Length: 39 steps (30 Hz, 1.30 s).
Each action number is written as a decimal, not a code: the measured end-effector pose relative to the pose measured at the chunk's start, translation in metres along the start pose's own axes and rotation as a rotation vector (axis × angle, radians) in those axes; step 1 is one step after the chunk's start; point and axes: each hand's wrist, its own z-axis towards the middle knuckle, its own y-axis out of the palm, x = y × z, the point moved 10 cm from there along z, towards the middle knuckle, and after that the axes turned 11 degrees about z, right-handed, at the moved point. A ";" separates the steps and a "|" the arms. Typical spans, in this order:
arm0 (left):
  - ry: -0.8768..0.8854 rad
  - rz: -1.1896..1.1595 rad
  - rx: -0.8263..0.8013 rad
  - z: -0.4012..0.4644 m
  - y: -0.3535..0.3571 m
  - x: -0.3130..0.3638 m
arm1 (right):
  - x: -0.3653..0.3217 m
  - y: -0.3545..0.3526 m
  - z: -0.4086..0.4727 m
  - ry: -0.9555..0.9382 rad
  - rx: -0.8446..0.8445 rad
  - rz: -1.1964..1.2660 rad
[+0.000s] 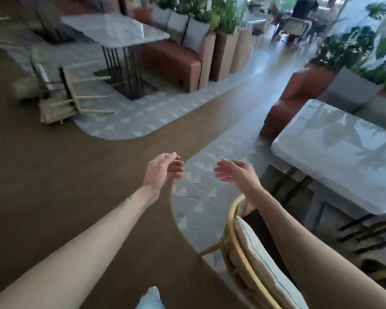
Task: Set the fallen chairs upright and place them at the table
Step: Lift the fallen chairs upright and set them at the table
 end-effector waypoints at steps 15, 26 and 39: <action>0.219 -0.259 0.615 0.012 -0.457 0.030 | -0.061 0.484 0.068 -0.164 -0.381 0.099; 0.178 -0.188 0.738 0.094 -0.697 0.080 | -0.083 0.720 0.170 -0.031 -0.426 0.224; 0.185 0.021 0.809 0.304 -0.959 0.114 | -0.131 1.029 0.380 0.014 -0.520 0.166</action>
